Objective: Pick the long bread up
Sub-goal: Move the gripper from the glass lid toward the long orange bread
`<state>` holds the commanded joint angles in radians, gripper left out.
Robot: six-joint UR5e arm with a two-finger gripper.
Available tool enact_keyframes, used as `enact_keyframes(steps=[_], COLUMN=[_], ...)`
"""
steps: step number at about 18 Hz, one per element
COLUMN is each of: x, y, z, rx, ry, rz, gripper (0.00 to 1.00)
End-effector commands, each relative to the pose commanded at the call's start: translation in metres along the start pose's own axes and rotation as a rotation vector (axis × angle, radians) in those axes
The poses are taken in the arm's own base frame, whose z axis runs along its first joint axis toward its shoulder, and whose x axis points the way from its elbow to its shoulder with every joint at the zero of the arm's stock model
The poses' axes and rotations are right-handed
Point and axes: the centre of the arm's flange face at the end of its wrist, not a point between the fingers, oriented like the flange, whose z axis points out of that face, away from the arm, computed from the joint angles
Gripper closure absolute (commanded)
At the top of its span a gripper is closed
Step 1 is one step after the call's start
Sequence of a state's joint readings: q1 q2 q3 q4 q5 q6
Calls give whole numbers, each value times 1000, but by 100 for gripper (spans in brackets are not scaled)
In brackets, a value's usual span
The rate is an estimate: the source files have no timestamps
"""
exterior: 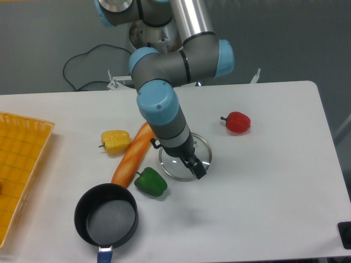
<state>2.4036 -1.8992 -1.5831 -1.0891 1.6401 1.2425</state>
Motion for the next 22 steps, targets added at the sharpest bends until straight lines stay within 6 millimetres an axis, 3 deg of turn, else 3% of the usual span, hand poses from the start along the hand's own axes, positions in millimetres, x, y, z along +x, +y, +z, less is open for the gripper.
enact_keyframes(steps=[6,11,15,17,22], x=[0,33,70,79,110], y=[5,0,-2,-6,-44], z=[0,38,52,55,67], rx=[45,83,60,57,30], ry=[23,131,186,203,244], rz=[-24,-238,-271,-335,-459], gripper=[0,0,0,0,0])
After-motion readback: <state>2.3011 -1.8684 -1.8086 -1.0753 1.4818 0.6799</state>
